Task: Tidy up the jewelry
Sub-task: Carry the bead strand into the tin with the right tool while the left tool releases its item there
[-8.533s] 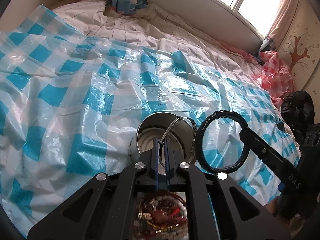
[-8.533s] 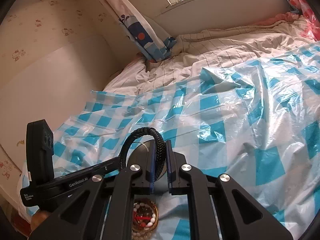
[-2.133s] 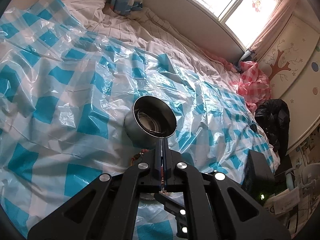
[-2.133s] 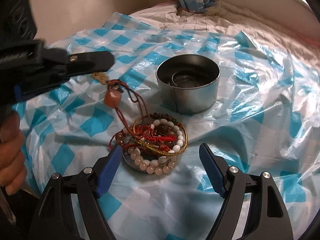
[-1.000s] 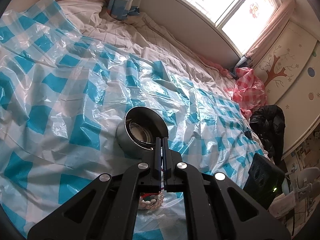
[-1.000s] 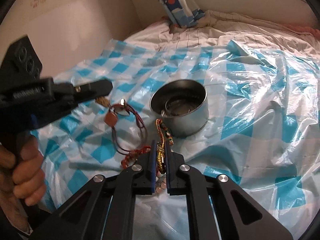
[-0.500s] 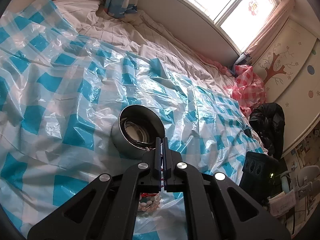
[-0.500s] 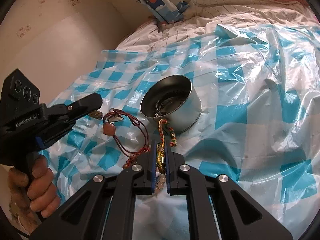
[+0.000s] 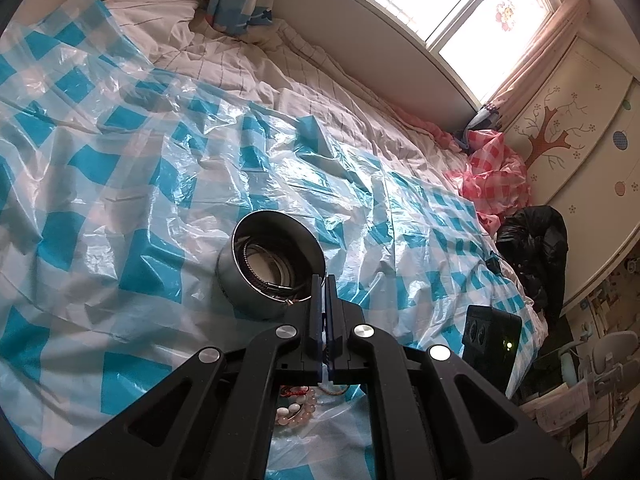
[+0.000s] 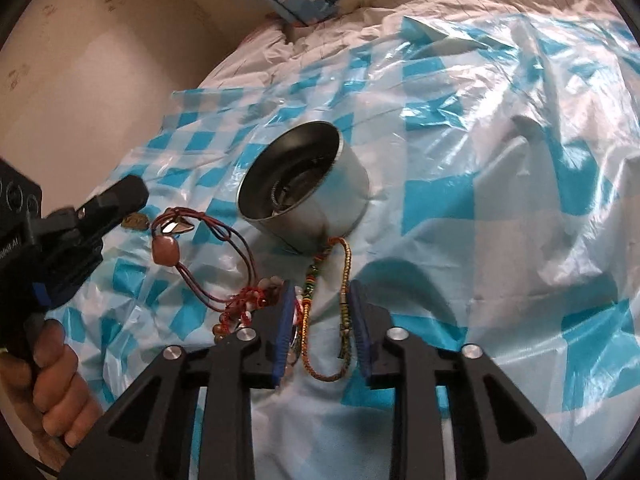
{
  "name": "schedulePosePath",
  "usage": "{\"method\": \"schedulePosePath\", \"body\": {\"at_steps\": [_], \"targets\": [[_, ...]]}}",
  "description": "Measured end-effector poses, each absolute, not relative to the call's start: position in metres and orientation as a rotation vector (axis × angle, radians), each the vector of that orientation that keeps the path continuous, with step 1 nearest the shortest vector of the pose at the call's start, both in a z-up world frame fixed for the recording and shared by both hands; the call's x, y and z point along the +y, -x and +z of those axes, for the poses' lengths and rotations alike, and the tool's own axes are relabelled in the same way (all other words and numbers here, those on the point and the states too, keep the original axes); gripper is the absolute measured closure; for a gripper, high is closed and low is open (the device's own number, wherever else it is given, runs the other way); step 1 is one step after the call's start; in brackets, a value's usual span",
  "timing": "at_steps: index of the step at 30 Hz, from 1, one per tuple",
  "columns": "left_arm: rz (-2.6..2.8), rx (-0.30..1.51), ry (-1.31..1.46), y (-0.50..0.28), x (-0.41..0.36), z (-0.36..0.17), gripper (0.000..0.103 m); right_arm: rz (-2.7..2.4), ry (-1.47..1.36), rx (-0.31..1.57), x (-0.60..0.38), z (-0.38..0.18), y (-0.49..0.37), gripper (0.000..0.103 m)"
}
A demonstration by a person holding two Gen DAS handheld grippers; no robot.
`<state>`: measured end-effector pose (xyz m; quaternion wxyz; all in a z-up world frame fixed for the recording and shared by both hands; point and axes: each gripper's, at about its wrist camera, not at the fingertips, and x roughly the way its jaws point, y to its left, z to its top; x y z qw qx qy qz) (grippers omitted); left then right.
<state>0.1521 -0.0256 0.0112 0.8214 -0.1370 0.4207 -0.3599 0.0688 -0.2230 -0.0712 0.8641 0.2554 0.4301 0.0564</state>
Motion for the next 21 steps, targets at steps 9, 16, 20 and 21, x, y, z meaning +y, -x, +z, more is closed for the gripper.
{"method": "schedulePosePath", "body": {"at_steps": [9,16,20,21], "targets": [[-0.791,0.886,0.324,-0.152,-0.024,0.015,0.102,0.117,-0.497,0.801,-0.225,-0.049,-0.059,0.098],[-0.822,0.853,0.362,-0.159,-0.029,0.021,0.102,0.148,-0.547,0.621,-0.238,-0.014,-0.051,0.098],[-0.822,0.85,0.39,-0.172,-0.037,0.019,0.102,0.152,-0.565,0.583,-0.243,-0.004,-0.055,0.098],[-0.822,0.851,0.395,-0.174,-0.039,0.019,0.102,0.157,-0.571,0.578,-0.243,-0.003,-0.058,0.098]]}}
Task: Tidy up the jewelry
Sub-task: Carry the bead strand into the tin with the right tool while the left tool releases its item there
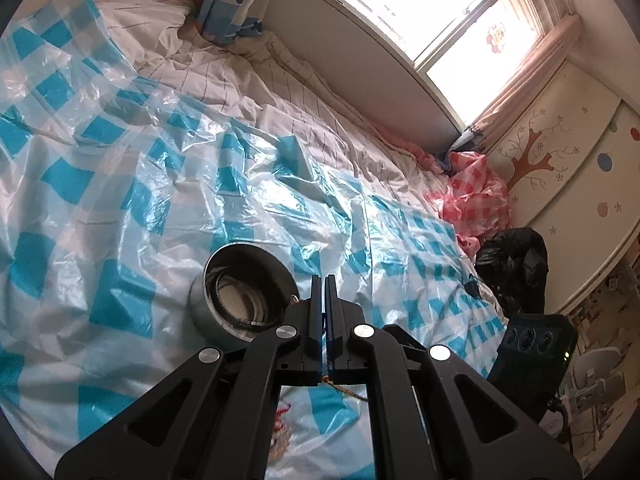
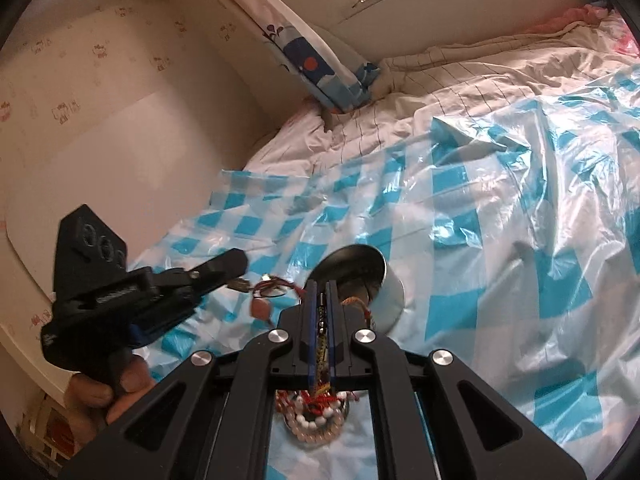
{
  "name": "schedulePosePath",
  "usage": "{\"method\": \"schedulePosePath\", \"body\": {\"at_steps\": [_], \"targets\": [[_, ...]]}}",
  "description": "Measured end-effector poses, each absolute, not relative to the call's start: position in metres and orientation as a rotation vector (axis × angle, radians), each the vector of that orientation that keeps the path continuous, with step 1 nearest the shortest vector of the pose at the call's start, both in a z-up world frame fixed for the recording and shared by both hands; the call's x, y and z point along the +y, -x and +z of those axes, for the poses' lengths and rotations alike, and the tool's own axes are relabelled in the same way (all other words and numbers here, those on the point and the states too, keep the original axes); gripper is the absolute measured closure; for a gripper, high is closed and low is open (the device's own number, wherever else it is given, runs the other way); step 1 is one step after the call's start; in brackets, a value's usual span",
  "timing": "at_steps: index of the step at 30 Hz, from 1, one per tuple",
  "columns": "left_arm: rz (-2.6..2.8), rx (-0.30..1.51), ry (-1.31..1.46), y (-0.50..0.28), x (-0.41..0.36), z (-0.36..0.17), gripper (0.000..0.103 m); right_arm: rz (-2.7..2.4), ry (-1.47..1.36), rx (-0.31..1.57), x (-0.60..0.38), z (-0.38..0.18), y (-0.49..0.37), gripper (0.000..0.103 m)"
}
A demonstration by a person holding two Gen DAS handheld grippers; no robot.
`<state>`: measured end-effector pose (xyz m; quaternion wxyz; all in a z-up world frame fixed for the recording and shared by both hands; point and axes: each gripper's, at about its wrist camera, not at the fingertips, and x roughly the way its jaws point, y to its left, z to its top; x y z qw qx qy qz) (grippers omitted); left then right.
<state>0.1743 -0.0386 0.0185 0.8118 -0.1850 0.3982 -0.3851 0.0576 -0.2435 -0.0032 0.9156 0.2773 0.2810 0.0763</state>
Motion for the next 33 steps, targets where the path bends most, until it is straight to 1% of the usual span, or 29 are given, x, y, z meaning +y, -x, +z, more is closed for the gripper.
{"method": "schedulePosePath", "body": {"at_steps": [13,17,21,25,26,27,28,29,30,31,33], "targets": [[-0.778,0.888,0.463,-0.218,-0.06,-0.005,0.102,0.201,-0.614,0.53,-0.249,0.005,-0.105,0.098],[-0.683,0.938,0.416,-0.229,-0.063,-0.016,0.102,0.205,-0.598,0.544,-0.245,0.001,-0.118,0.098],[-0.618,0.96,0.389,-0.235,-0.061,-0.024,0.102,0.208,-0.583,0.577,-0.239,-0.009,-0.132,0.098],[-0.584,0.979,0.367,-0.238,-0.059,-0.026,0.1,0.187,-0.548,0.68,-0.232,-0.029,-0.15,0.098],[-0.584,0.979,0.364,-0.238,-0.059,-0.026,0.1,0.176,-0.543,0.703,-0.231,-0.035,-0.152,0.095],[-0.581,0.976,0.362,-0.237,-0.058,-0.024,0.099,0.145,-0.531,0.728,-0.231,-0.041,-0.152,0.089],[-0.576,0.971,0.358,-0.236,-0.056,-0.022,0.096,0.126,-0.526,0.73,-0.233,-0.044,-0.151,0.077],[-0.572,0.962,0.354,-0.234,-0.055,-0.018,0.094,0.108,-0.521,0.722,-0.235,-0.044,-0.149,0.075],[-0.571,0.956,0.353,-0.233,-0.053,-0.016,0.088,0.101,-0.516,0.719,-0.236,-0.043,-0.148,0.075],[-0.567,0.949,0.354,-0.232,-0.05,-0.014,0.079,0.087,-0.498,0.707,-0.238,-0.039,-0.145,0.075],[-0.562,0.938,0.351,-0.23,-0.045,-0.01,0.07,0.074,-0.485,0.697,-0.24,-0.036,-0.142,0.072]]}}
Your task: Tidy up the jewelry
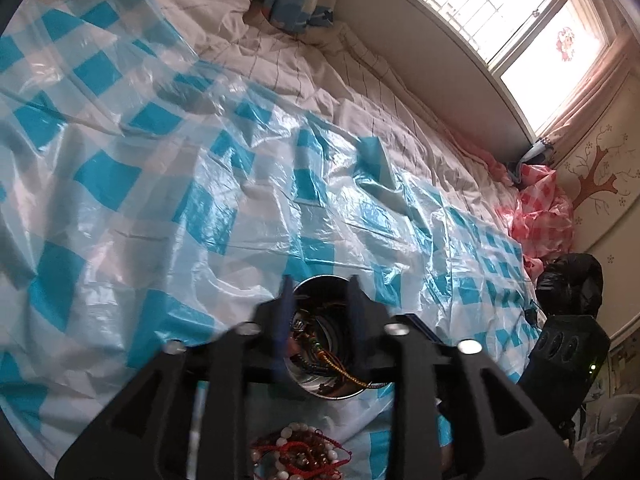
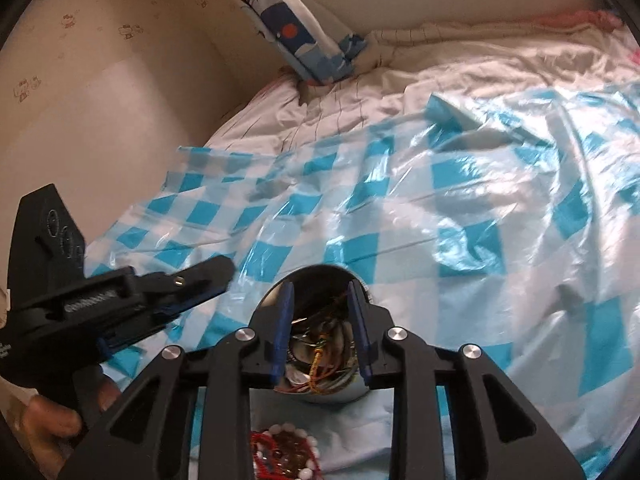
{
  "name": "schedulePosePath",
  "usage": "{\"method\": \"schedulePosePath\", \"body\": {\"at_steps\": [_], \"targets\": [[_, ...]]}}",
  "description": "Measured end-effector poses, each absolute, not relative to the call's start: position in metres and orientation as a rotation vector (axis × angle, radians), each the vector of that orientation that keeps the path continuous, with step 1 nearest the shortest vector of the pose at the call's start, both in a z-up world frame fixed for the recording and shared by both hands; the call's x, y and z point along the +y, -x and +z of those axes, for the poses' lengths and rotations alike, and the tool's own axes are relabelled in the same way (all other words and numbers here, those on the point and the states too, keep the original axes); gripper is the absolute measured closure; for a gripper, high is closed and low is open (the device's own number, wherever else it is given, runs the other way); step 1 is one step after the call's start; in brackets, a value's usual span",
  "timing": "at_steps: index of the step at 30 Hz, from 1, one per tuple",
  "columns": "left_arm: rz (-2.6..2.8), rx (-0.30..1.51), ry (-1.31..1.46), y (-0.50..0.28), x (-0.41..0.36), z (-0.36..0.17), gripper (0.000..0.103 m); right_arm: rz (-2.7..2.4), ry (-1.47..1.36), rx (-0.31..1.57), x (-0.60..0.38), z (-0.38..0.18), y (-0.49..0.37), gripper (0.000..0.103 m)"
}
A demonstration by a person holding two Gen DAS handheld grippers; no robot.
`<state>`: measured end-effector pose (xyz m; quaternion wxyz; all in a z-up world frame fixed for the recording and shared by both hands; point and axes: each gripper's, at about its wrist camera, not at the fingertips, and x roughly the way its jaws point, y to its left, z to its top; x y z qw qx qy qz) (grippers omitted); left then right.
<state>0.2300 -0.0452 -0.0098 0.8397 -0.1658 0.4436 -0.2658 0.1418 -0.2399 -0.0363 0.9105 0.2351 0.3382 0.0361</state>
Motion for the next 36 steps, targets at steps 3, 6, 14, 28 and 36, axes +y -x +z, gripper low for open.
{"method": "schedulePosePath", "body": {"at_steps": [3,6,14,28,36], "targets": [[-0.543,0.926,0.314,-0.227,-0.039,-0.005,0.065,0.038,-0.481,0.695,-0.245,-0.035,-0.138,0.067],[-0.522,0.92,0.312,-0.225,-0.03,-0.003,0.058,-0.017,-0.472,0.699,-0.251,-0.034,-0.136,0.061],[-0.479,0.929,0.331,-0.229,-0.014,-0.004,0.052,-0.064,-0.492,0.764,-0.259,-0.044,-0.12,0.063],[-0.476,0.923,0.302,-0.226,-0.016,-0.003,0.048,-0.049,-0.398,0.828,-0.221,-0.057,-0.118,0.069],[-0.482,0.92,0.3,-0.224,-0.015,-0.001,0.047,-0.023,-0.31,0.804,-0.201,-0.045,-0.111,0.094]]}}
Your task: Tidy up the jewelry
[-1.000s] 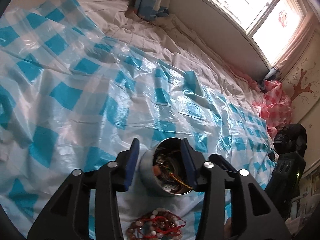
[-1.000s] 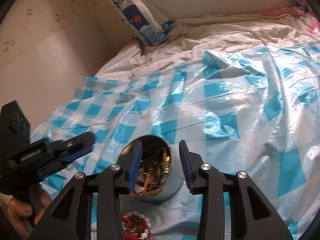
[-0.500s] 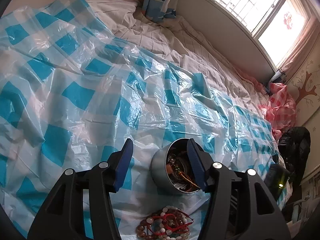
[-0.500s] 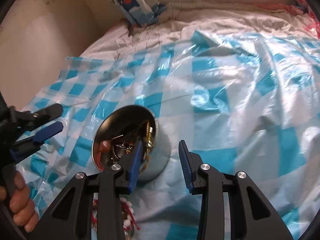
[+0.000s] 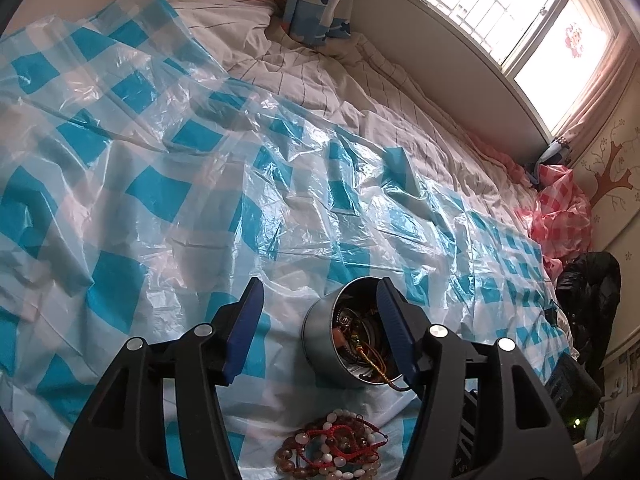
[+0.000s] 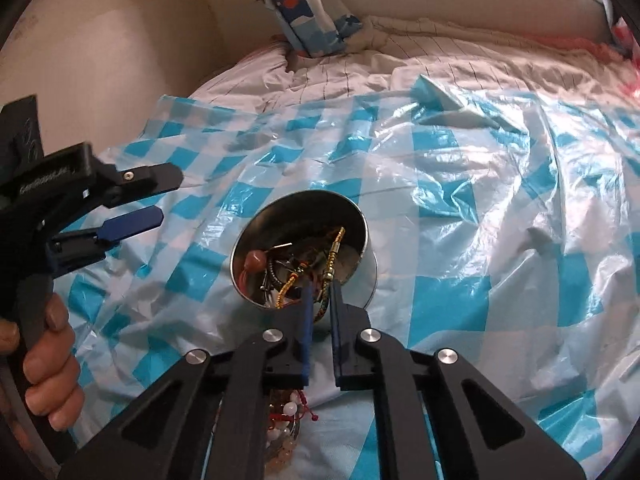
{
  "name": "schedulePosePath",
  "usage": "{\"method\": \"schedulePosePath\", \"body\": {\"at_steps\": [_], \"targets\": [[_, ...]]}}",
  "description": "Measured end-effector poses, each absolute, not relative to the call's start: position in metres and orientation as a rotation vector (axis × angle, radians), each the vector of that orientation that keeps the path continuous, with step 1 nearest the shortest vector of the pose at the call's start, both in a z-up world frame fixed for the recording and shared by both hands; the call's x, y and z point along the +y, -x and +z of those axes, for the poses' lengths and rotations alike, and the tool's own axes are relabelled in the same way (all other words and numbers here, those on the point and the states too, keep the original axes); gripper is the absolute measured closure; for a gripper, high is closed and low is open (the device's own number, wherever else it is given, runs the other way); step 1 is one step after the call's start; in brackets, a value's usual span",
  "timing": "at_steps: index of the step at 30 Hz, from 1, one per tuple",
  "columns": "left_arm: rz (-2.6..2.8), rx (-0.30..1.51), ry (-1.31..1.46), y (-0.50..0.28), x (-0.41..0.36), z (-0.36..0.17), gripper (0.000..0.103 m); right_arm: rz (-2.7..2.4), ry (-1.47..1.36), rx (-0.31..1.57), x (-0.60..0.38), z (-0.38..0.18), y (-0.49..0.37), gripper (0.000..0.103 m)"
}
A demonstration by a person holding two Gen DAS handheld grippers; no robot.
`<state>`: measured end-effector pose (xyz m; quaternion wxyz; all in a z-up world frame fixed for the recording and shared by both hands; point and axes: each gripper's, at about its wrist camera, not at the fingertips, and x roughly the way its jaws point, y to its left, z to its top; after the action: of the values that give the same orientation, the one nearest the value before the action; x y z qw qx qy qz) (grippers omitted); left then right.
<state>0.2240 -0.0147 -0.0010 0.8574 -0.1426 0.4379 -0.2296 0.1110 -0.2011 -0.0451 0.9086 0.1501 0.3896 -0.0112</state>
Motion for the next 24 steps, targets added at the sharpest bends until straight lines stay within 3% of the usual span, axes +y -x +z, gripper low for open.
{"method": "schedulePosePath", "body": {"at_steps": [8,13,15,17,18,24], "targets": [[-0.485,0.919,0.3,-0.223,-0.014,0.0,0.047,-0.041,-0.134,0.781,-0.178,-0.043,-0.147,0.097],[-0.48,0.921,0.301,-0.222,-0.012,0.002,0.046,-0.089,-0.061,0.86,-0.179,-0.063,-0.164,0.097],[-0.483,0.925,0.283,-0.221,-0.013,0.002,0.045,-0.107,-0.064,0.839,-0.184,-0.055,-0.158,0.092],[-0.479,0.933,0.241,-0.219,-0.013,0.001,0.045,-0.119,-0.08,0.8,-0.191,-0.043,-0.144,0.069],[-0.476,0.936,0.213,-0.218,-0.013,0.001,0.045,-0.129,-0.088,0.793,-0.194,-0.039,-0.137,0.065],[-0.539,0.979,0.084,-0.199,-0.008,-0.004,0.045,-0.102,-0.236,0.796,-0.22,-0.024,-0.088,0.058]]}}
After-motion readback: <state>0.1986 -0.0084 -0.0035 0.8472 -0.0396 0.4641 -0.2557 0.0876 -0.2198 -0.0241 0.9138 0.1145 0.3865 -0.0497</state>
